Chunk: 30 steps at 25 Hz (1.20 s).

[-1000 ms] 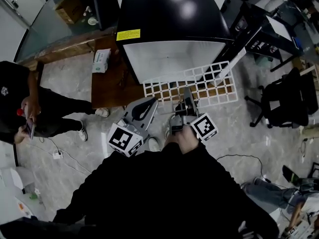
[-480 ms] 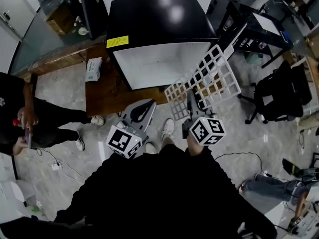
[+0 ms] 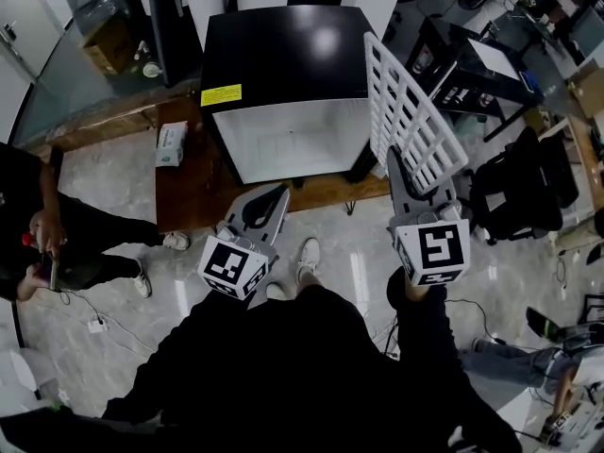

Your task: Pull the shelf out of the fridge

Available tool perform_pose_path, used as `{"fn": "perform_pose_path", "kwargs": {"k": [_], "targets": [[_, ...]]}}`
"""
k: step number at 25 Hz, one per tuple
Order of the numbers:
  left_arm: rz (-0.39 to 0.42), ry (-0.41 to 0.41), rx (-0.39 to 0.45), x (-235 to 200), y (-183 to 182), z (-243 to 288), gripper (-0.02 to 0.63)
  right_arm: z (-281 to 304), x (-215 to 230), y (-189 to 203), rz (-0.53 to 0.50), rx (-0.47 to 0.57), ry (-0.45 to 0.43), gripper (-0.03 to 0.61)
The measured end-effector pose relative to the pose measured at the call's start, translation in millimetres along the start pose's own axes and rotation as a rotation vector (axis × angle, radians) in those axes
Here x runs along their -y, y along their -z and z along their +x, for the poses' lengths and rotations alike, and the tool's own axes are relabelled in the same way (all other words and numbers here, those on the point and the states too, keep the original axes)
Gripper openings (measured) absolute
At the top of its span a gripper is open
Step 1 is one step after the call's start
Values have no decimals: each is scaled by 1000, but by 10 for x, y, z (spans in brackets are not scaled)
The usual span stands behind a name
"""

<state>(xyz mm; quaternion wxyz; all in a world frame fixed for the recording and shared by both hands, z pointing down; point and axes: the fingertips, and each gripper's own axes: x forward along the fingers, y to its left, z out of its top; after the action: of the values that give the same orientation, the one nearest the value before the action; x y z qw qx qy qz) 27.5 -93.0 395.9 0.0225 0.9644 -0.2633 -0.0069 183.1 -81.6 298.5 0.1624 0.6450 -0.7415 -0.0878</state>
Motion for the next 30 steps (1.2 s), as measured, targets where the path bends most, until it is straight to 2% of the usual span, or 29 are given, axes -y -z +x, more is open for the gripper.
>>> {"fn": "perform_pose_path", "kwargs": {"k": [9,12,17,30], "targets": [[-6,-32,38,-196,-166,60,6,235,252,-839,-443,-21,68,29],[-8,-44,49,-252,-197,77,6,601,188,-912,-569,-36,38,29],[-10,-67,52,-397,-210,116,6,1258,-28,-823,-738,-116,-35,29],[-42,-182,51,-941,-168,179,6,2502,-455,-463,-934,-316,-232,29]]}}
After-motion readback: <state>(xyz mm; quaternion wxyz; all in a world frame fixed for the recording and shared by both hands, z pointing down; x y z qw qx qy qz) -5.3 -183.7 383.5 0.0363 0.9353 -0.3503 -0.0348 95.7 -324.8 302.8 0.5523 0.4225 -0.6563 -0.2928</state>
